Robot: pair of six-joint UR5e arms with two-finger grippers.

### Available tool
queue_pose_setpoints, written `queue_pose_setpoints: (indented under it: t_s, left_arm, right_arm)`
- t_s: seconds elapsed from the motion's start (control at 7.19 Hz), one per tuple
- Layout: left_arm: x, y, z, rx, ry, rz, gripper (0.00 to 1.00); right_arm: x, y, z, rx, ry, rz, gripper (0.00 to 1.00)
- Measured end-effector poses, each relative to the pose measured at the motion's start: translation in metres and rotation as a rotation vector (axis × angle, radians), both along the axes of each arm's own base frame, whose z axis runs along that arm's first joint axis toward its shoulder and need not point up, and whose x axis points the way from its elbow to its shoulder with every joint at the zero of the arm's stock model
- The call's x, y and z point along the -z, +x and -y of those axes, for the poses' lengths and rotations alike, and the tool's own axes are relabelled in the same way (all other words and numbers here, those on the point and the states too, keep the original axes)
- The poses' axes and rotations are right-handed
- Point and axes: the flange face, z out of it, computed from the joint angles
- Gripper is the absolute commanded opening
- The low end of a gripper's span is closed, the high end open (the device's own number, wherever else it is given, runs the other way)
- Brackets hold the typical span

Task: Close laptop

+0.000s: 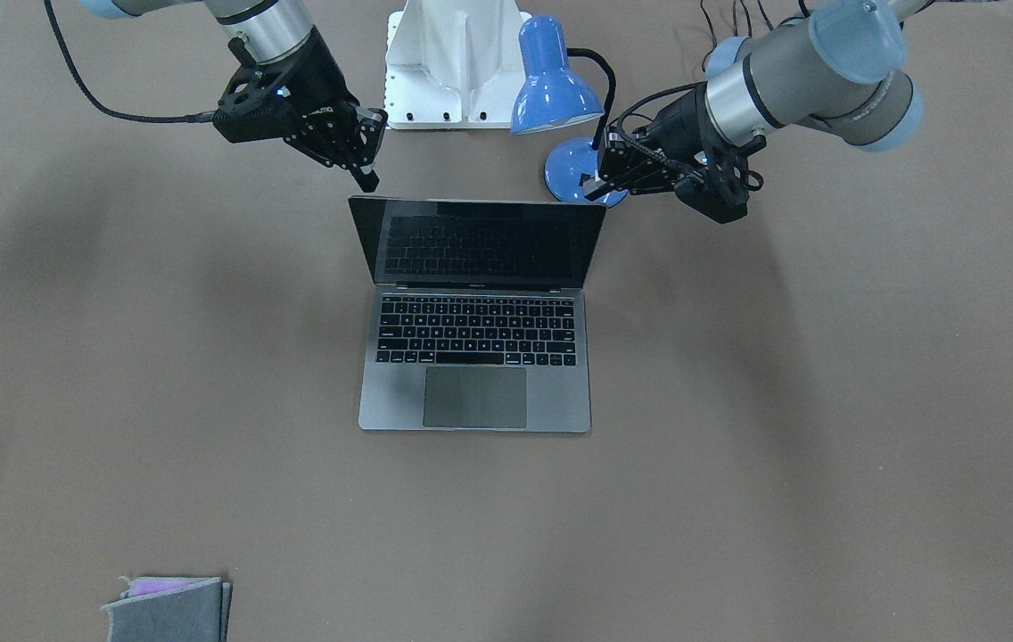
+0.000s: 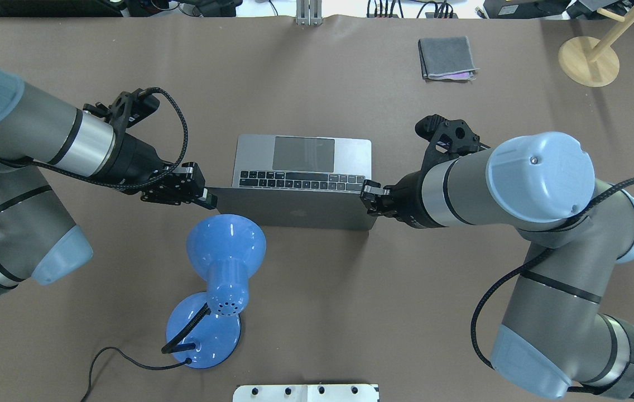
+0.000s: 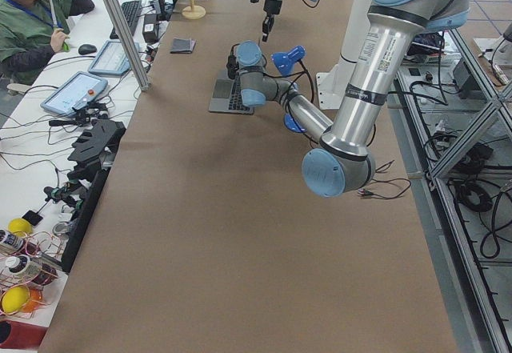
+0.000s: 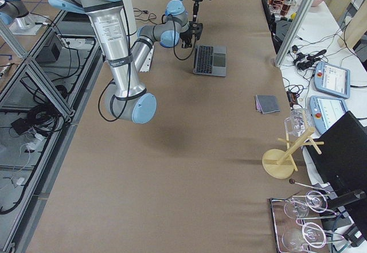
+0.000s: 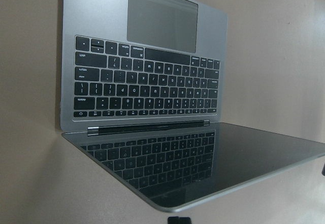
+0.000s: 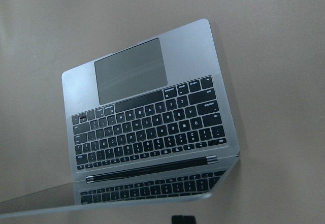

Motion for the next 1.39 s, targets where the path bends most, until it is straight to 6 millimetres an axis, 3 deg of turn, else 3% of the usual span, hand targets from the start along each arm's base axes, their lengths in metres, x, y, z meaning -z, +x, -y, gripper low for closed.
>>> queue_pose_setpoints:
  t_s: [0.7,1.39]
  left_arm:
    - [-0.001,0.012,0.018,0.008,-0.006,0.015,0.00]
    - [0.001,0.013,0.070,0.061,0.003,0.051,0.00]
  right_arm:
    - [-0.008,-0.002,0.034,-0.034,0.013,-0.035,0.00]
    - [-0.020,-0.017,0.071,-0.055,0.013,-0.088,0.00]
